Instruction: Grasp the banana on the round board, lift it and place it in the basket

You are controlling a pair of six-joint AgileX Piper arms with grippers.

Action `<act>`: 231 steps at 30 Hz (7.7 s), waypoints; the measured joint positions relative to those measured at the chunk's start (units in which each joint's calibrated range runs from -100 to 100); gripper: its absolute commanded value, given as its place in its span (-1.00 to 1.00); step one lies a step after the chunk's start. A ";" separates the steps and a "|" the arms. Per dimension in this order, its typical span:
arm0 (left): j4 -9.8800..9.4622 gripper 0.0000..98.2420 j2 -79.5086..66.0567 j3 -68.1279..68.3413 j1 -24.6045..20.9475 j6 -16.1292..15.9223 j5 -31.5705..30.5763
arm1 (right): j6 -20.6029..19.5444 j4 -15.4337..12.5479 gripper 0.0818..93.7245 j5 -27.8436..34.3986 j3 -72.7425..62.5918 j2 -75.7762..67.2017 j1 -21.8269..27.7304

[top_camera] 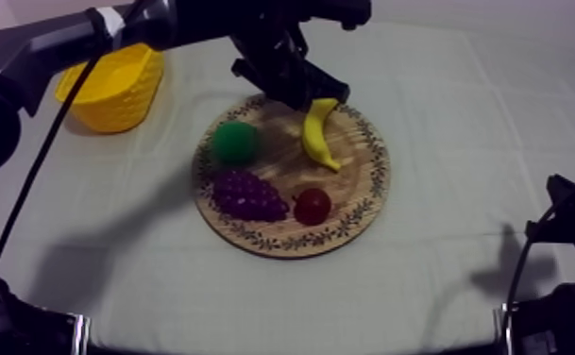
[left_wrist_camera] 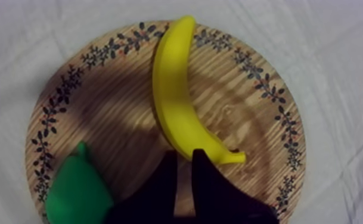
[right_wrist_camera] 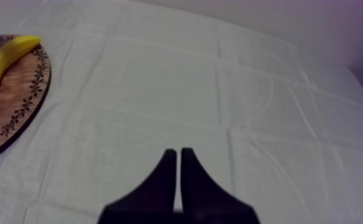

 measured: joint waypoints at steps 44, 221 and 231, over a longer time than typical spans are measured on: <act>2.07 0.80 5.55 -2.86 -0.01 -1.68 -7.52 | -0.01 0.00 -0.99 0.00 0.00 0.00 0.00; 0.00 -0.44 -8.46 -4.08 -29.93 -7.11 1.72 | 0.00 0.00 -0.99 -0.06 0.00 0.00 0.00; 0.00 -0.44 -6.05 -0.56 -29.72 -7.09 -1.52 | 0.00 0.00 -0.99 -0.06 0.00 0.00 0.00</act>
